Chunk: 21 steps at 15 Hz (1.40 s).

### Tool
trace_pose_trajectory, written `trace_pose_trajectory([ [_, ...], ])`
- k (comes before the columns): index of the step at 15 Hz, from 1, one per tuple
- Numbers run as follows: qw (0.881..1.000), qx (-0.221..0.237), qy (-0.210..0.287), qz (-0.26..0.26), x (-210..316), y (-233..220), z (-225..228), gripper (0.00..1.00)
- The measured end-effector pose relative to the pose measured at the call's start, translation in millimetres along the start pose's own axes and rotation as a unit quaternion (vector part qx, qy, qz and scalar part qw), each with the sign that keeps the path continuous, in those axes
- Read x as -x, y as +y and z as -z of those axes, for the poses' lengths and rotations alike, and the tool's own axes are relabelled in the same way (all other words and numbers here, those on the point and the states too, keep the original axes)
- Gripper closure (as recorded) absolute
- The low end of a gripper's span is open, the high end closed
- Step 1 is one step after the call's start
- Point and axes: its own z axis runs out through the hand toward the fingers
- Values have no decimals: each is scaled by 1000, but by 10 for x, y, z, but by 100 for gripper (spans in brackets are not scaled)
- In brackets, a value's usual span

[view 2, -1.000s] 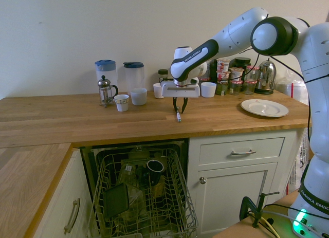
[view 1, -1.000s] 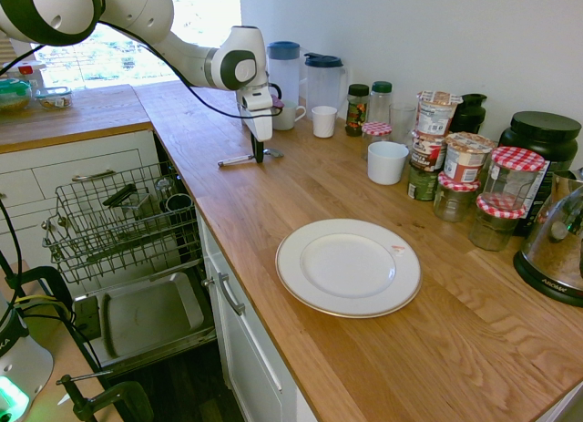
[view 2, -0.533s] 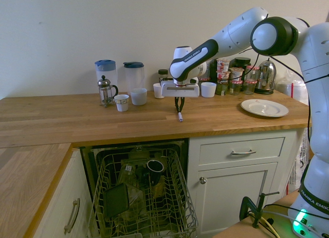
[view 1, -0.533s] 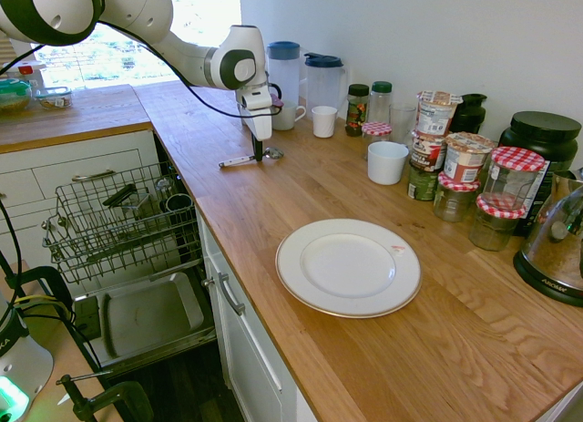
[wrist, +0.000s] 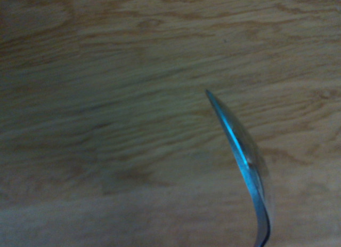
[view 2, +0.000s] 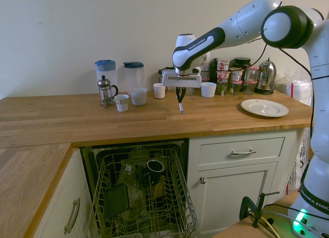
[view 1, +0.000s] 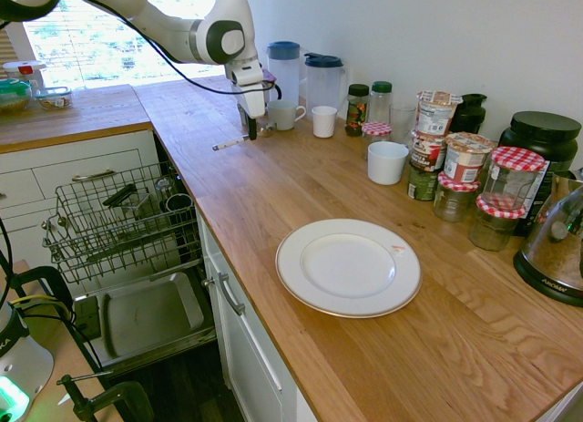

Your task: Put the spoon in the dishwasher

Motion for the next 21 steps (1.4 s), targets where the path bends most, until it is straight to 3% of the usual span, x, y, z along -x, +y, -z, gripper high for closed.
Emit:
trace_pose_trajectory([
  [6, 999, 2, -8, 38, 1043, 728, 332, 100],
  [10, 999, 3, -24, 28, 1518, 1084, 155, 100],
  [16, 999, 0, -29, 23, 1705, 1142, 102, 100],
  [21, 999, -1, -38, 19, 2333, 1506, -243, 100],
])
